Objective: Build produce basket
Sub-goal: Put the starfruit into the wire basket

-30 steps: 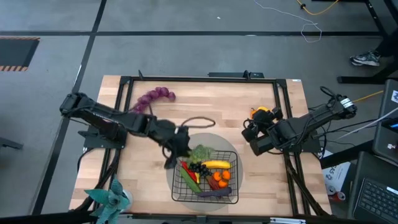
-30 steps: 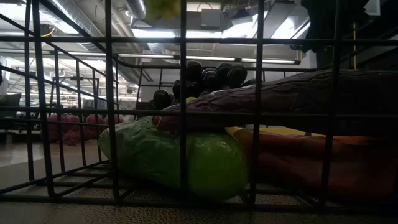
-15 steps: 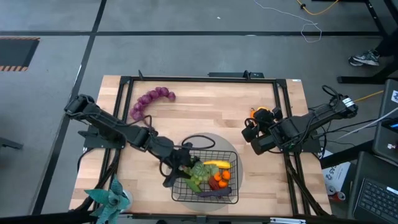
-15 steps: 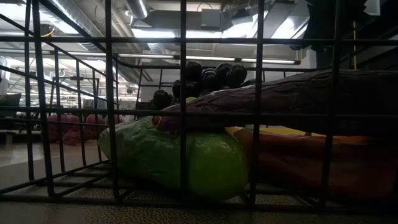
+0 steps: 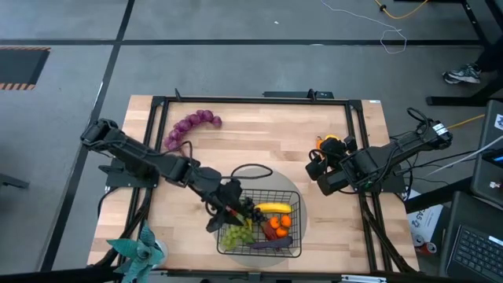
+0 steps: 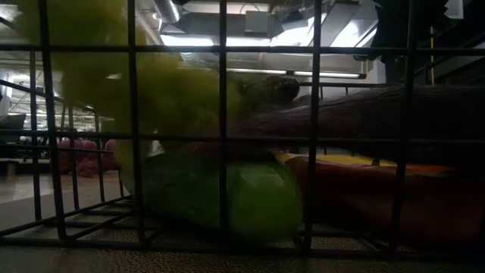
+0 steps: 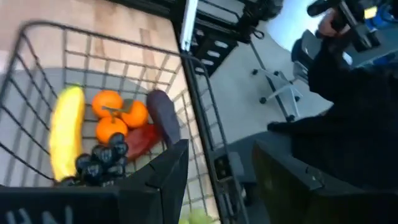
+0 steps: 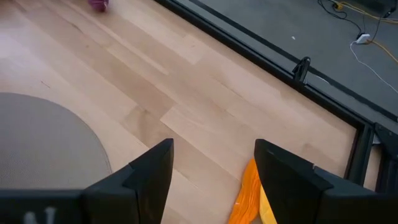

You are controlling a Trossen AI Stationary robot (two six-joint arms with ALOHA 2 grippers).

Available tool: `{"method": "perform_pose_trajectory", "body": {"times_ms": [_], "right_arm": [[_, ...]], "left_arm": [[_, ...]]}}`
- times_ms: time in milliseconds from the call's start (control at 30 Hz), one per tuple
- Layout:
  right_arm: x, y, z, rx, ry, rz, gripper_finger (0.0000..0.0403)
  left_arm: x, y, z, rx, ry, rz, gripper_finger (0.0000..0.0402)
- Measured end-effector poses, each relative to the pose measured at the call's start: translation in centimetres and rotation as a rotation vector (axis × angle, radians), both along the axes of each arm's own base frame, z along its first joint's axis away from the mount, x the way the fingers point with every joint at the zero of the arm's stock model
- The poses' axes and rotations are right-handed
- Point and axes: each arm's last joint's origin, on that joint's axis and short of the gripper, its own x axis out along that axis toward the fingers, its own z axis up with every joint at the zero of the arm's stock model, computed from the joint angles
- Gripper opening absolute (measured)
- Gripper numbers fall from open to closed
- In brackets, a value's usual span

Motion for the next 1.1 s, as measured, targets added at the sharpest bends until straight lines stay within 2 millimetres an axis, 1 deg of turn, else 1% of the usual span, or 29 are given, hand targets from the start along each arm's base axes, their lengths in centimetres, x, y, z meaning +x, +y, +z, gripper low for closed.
{"method": "perform_pose_trajectory", "body": {"times_ms": [267, 400, 533, 667, 733, 867, 1000, 1100], "right_arm": [[0.0, 0.0, 0.0, -0.013, -0.004, 0.0, 0.0226], [0.1, 0.0, 0.0, -0.006, -0.009, -0.002, 0.0226], [0.3, 0.1, 0.0, 0.013, -0.035, 0.0, 0.0226], [0.5, 0.2, 0.1, 0.022, -0.053, -0.001, 0.0226], [0.5, 0.1, 0.1, 0.026, -0.06, -0.01, 0.0226], [0.7, -0.5, 0.0, 0.072, -0.082, -0.078, 0.0226], [1.0, -1.9, -0.3, 0.178, -0.036, -0.153, 0.0226], [0.9, -3.3, -0.4, 0.235, 0.013, -0.221, 0.0226]], "left_arm": [[0.6, 1.9, 0.0, 0.015, -0.003, 0.074, 0.0169], [0.0, 3.9, 0.8, 0.004, 0.016, 0.111, 0.0167], [-1.8, 6.3, 2.4, 0.002, 0.04, 0.155, 0.0167], [-4.4, 8.2, 3.5, 0.096, 0.073, 0.231, 0.0167], [-5.6, 8.9, 3.6, 0.172, 0.117, 0.292, 0.0166], [-7.3, 9.9, 3.5, 0.305, 0.18, 0.439, 0.0166], [-7.8, 10.5, 3.5, 0.415, 0.199, 0.603, 0.0166], [-7.8, 10.6, 3.5, 0.438, 0.201, 0.64, 0.0168]]}}
